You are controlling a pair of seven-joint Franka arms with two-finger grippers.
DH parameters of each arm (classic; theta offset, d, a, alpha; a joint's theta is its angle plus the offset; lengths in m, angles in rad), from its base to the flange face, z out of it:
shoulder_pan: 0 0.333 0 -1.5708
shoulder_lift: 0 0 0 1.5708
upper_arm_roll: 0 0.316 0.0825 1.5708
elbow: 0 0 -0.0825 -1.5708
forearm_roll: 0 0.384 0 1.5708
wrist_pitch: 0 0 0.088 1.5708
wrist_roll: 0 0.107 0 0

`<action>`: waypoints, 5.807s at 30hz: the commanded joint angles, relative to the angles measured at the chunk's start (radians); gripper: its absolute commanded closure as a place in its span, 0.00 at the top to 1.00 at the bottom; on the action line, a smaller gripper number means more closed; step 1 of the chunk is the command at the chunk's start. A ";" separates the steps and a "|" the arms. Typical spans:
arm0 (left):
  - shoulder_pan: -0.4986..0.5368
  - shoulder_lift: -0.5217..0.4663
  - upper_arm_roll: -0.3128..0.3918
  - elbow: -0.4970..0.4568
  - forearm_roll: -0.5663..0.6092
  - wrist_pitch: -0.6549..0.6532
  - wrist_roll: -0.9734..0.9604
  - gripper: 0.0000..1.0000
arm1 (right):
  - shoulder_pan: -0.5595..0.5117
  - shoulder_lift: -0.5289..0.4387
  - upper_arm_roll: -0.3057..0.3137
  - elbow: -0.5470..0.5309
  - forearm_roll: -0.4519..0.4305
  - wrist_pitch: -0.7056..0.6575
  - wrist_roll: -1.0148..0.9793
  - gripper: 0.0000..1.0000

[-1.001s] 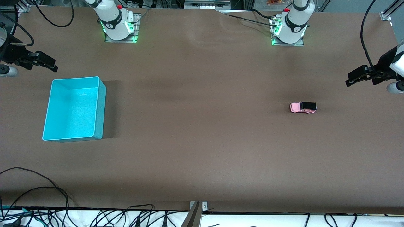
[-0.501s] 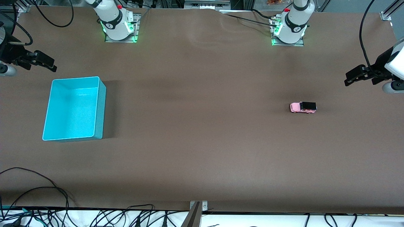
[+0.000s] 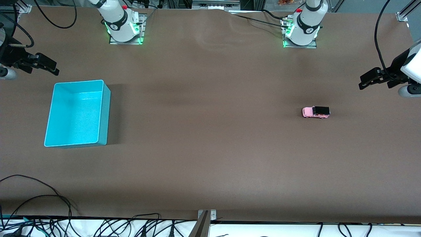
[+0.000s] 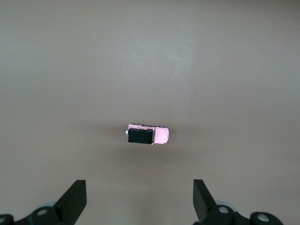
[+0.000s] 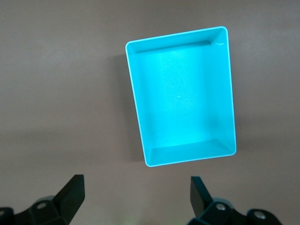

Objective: Wind and store pink jeep toy

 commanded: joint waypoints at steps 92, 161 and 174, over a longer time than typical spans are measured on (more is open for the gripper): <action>0.009 0.162 0.000 -0.234 -0.017 0.188 -1.298 1.00 | -0.003 0.019 0.001 0.028 0.022 0.010 -0.018 1.00; 0.051 0.253 -0.037 -0.751 -0.017 0.989 -1.520 0.13 | 0.000 0.020 0.004 0.028 0.022 0.010 -0.017 1.00; 0.035 0.222 -0.115 -0.653 -0.004 0.905 -1.583 0.13 | -0.001 0.020 0.004 0.028 0.022 0.010 -0.017 1.00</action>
